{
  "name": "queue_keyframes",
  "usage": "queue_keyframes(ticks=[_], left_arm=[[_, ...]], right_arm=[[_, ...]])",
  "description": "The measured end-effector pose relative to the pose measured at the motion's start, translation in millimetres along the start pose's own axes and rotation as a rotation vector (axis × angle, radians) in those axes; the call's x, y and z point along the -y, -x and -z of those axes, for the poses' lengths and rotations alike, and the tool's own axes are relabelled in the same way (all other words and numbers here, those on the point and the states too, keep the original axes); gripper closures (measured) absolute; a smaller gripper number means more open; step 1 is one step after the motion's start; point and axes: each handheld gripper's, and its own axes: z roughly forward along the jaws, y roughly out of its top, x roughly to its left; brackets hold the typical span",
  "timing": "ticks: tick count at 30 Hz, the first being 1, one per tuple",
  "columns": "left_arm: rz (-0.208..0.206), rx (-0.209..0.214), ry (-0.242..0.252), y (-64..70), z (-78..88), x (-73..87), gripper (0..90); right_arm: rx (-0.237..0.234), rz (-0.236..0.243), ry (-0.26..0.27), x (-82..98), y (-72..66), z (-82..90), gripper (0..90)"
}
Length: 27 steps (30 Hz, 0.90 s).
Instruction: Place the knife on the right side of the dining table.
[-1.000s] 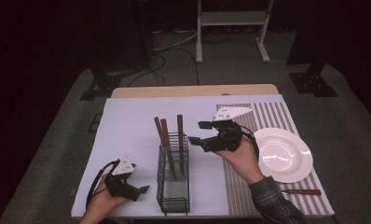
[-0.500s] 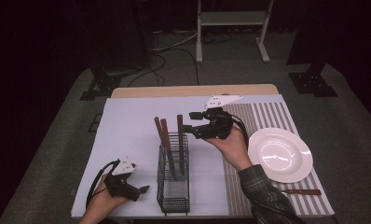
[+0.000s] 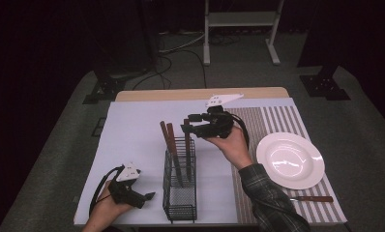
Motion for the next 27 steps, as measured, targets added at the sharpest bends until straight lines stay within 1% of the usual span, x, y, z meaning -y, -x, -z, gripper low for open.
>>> queue_keyframes(ticks=[7,10,18,27], left_arm=[[0.0,-0.001,0.001,0.0,0.0,0.0,0.0],[0.0,-0.001,0.001,0.1,0.0,0.1,0.0],[-0.002,-0.001,-0.001,0.0,0.1,0.0,0.0],[-0.002,-0.001,-0.003,0.0,0.2,0.0,0.0]], right_arm=[[-0.04,-0.01,-0.009,-0.5,1.4,-8.0,56.3],[-0.049,0.001,-0.009,-0.4,0.8,-7.7,59.5],[-0.049,0.008,-0.003,-0.3,-0.6,-2.1,66.8],[-0.052,0.019,0.014,1.5,-5.7,5.6,65.3]])
